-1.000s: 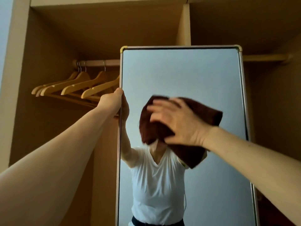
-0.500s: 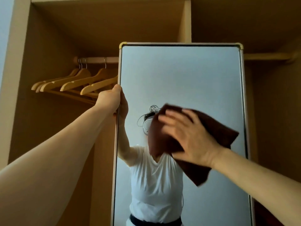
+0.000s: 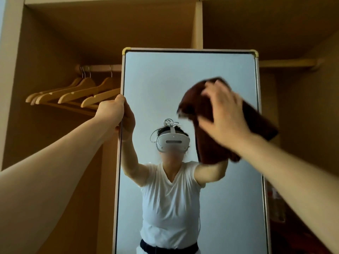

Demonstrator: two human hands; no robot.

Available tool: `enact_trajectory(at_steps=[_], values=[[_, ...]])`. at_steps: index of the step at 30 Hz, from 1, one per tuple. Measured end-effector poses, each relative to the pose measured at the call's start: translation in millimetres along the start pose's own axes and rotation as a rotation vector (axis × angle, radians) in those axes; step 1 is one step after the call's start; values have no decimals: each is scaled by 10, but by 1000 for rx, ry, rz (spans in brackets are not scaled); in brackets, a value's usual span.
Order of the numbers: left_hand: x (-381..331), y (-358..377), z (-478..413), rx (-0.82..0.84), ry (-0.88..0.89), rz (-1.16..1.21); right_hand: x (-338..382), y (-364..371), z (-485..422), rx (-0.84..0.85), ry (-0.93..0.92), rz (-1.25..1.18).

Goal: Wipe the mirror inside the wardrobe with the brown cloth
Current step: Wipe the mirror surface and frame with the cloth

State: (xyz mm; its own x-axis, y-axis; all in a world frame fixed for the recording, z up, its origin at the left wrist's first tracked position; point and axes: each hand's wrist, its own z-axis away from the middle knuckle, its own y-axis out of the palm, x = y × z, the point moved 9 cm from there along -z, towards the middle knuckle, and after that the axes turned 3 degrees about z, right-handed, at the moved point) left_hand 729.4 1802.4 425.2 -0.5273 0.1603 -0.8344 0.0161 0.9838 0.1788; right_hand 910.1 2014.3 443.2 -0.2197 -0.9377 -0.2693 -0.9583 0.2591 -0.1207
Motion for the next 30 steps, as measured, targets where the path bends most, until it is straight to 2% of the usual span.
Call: enact_trajectory(at_steps=[4, 6, 8, 12, 16, 18, 20, 25, 27, 30], values=[[-22, 0, 21, -36, 8, -27, 448, 225, 861, 145, -407, 38], [-36, -13, 42, -66, 12, -48, 436, 274, 878, 207, -521, 43], [-44, -16, 50, -91, 19, -59, 225, 232, 563, 202, -423, 46], [-6, -39, 10, -80, 6, -55, -445, -118, -305, 92, 45, -16], [6, -45, -16, -60, -7, -56, -548, -161, -368, 36, 163, -25], [-2, -45, -7, -76, 7, -62, -380, -85, 8, -11, 140, -2], [-2, -38, -8, -87, 24, -70, -118, -2, 519, -8, 34, 19], [2, -30, -10, -109, 23, -94, 274, 216, 1360, 223, -459, 63], [5, -39, -38, -120, 26, -100, 130, 208, 1156, 246, -452, 74], [15, -35, -67, -119, 36, -102, -264, 55, 488, 181, -174, 76]])
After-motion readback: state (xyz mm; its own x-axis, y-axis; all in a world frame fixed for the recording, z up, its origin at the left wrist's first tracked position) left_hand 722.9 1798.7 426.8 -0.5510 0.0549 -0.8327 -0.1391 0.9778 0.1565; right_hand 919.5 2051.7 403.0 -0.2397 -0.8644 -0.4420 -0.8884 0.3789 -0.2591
